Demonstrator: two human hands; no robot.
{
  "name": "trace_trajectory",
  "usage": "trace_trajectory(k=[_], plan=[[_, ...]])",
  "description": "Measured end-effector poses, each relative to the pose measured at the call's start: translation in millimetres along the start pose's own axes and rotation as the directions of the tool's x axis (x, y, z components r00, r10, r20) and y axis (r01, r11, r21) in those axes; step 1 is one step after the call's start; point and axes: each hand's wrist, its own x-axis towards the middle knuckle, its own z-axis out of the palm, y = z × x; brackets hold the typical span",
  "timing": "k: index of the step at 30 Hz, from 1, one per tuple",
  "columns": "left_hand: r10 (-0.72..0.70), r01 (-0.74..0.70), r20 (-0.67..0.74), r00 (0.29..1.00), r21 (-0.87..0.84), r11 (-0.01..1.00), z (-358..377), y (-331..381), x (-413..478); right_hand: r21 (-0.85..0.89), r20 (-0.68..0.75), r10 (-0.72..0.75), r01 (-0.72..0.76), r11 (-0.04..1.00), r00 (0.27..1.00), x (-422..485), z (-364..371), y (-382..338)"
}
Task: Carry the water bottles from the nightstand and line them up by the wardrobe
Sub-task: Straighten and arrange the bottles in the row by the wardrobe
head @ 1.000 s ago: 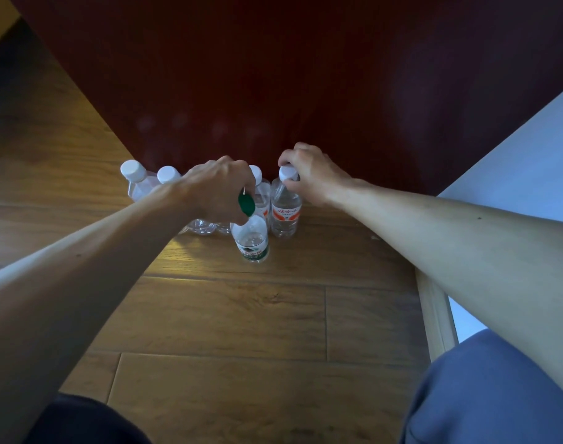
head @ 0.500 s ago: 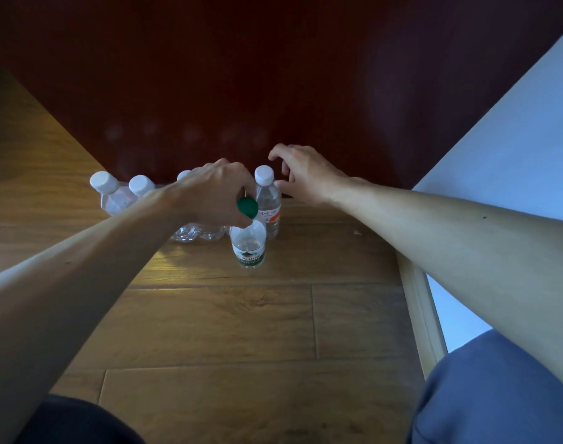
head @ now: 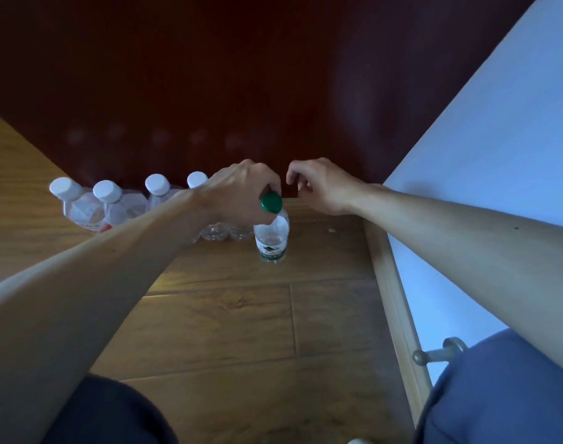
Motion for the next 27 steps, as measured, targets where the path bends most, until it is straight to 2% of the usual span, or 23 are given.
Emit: trace_trajectory(k=[12, 22, 27], plan=[[0.054, -0.050, -0.078, 0.996, 0.045, 0.998, 16, 12, 38, -0.103, 0.082, 0.066, -0.058, 0.993, 0.994, -16, -7, 32], [-0.020, 0.039, -0.171, 0.985, 0.105, 0.994, 15, 10, 46, -0.122, 0.270, 0.135, -0.106, 0.987, 0.953, -18, -6, 34], [-0.062, 0.081, -0.194, 0.979, 0.094, 0.992, 11, 8, 46, -0.149, 0.308, 0.138, -0.095, 0.984, 0.941, -20, -8, 34]])
